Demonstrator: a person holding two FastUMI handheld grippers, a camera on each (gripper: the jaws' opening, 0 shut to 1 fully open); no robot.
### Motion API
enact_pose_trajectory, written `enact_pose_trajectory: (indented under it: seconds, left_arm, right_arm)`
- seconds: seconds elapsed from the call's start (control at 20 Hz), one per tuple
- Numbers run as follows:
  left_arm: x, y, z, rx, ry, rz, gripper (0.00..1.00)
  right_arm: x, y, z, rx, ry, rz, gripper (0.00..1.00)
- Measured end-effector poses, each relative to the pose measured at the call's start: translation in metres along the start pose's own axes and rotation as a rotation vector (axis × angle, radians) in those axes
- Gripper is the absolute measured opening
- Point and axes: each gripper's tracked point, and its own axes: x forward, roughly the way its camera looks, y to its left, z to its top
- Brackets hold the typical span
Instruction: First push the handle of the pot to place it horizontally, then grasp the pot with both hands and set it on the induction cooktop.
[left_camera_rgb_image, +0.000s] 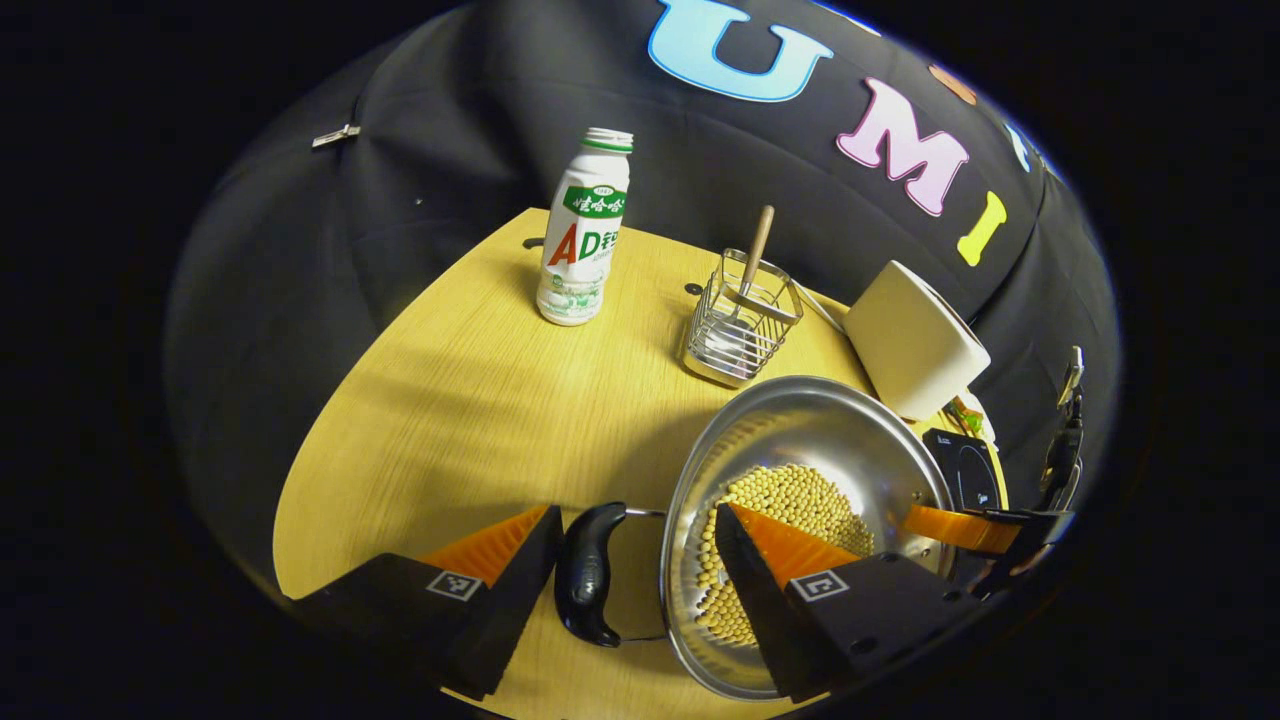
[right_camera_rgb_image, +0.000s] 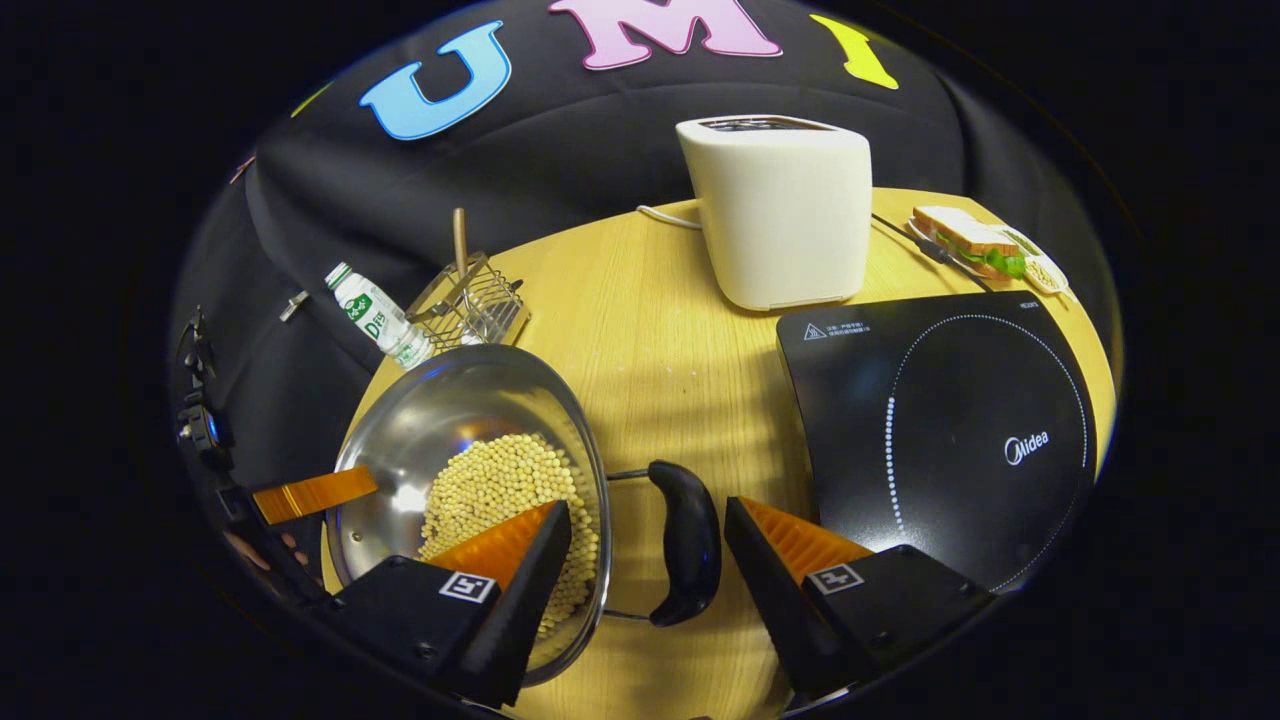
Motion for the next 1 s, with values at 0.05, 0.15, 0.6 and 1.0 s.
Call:
enact_pose_trajectory:
  seconds: [0.05,0.15,0.6,1.0]
  left_arm:
    - [0.002,0.0,-0.003,0.002,0.0,0.0,0.95]
    - [0.004,-0.001,-0.008,0.011,0.006,-0.004,0.94]
    - [0.017,0.008,-0.017,-0.012,0.023,0.014,0.72]
    - [0.016,0.01,-0.019,-0.045,0.026,0.012,0.62]
  right_arm:
    - [0.001,0.002,-0.002,0.002,-0.002,0.004,0.97]
    - [0.004,0.007,-0.007,0.005,0.007,0.009,0.95]
    - [0.011,-0.002,-0.009,-0.013,0.012,-0.032,0.67]
    - [0.012,-0.004,-0.009,-0.017,0.019,-0.056,0.59]
